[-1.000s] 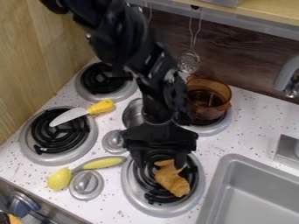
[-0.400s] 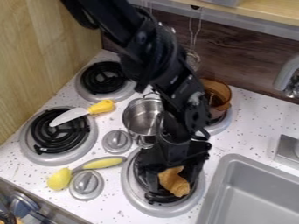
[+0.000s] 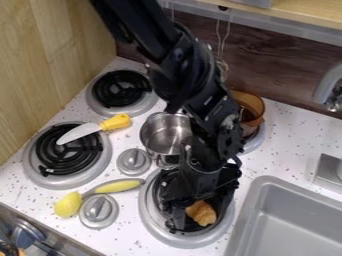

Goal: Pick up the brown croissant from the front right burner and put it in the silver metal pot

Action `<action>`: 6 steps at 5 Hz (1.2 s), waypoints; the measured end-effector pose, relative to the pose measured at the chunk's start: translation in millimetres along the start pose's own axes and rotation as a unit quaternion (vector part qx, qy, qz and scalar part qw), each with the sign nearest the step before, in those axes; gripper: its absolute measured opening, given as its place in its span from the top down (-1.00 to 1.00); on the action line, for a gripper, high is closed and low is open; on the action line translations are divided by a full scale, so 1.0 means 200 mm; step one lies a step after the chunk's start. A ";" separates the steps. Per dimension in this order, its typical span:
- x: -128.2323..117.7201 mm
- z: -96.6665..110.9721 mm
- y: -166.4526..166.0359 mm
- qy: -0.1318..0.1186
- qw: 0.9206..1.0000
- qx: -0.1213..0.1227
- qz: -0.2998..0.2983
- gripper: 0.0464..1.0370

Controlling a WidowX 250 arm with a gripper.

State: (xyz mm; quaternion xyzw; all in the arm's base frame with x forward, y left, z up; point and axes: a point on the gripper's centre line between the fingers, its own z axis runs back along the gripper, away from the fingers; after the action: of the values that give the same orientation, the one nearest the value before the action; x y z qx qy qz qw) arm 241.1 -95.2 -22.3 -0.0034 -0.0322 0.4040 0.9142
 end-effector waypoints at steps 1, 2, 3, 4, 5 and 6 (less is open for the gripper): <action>0.02 -0.02 -0.03 -0.007 1.000 -0.014 0.008 -0.92; 0.02 -0.06 -0.02 -0.005 0.999 -0.036 0.022 -0.84; 0.02 -0.07 -0.01 -0.012 0.999 -0.036 0.023 -0.30; 0.03 -0.06 -0.02 -0.008 0.999 -0.047 0.012 -0.06; 0.01 -0.04 0.04 -0.009 1.000 -0.027 0.003 -0.06; 0.00 0.16 0.01 -0.008 0.998 -0.056 -0.033 -0.06</action>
State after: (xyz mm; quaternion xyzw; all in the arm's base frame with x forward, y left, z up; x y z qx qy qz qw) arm 237.3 -93.6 9.2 -0.0507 -0.0619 0.3715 0.9250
